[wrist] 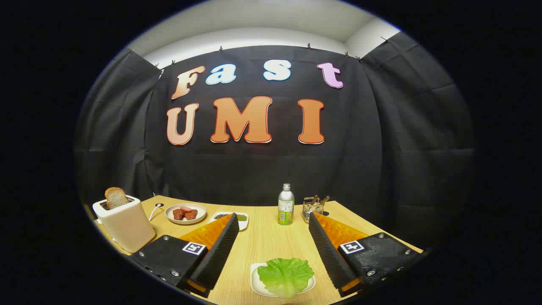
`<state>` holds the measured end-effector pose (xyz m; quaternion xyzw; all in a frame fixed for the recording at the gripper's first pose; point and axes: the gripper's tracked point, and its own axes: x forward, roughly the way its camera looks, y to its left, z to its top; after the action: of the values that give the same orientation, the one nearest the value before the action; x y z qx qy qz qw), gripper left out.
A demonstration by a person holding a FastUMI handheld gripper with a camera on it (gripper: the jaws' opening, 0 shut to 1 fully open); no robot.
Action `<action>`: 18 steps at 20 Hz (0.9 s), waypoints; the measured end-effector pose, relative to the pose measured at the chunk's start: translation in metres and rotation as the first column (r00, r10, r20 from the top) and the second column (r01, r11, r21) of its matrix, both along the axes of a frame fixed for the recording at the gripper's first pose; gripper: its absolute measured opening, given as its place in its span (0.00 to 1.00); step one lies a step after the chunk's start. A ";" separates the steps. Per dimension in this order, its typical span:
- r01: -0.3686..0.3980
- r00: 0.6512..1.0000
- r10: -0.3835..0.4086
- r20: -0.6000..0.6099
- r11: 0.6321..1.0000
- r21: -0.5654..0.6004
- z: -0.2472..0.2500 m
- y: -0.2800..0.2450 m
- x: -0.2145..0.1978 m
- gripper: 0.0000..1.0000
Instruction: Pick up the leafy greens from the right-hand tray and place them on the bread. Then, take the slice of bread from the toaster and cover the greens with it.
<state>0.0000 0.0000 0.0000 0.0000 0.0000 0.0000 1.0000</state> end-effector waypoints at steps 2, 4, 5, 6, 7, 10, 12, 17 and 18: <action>0.001 1.000 -0.001 -0.002 1.000 -0.002 -0.002 0.000 0.001 0.99; 0.001 1.000 -0.001 -0.004 1.000 -0.002 -0.003 0.000 0.002 0.99; 0.001 1.000 -0.001 -0.007 1.000 -0.002 -0.005 0.000 0.002 0.99; 0.000 1.000 0.000 -0.012 1.000 -0.003 -0.006 -0.001 0.003 0.99; 0.000 1.000 0.000 -0.017 1.000 -0.004 -0.009 0.000 0.003 0.99; -0.001 1.000 0.000 -0.030 1.000 -0.006 -0.015 -0.002 0.005 0.99; -0.002 0.999 0.002 -0.038 1.000 -0.006 -0.018 -0.002 0.006 0.99; -0.011 0.996 0.011 -0.092 1.000 0.003 -0.038 -0.002 0.012 0.99; -0.012 0.994 0.014 -0.105 1.000 0.013 -0.043 -0.003 0.013 0.99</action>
<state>0.0133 -0.0029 -0.0426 0.0060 0.0529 0.0065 0.9986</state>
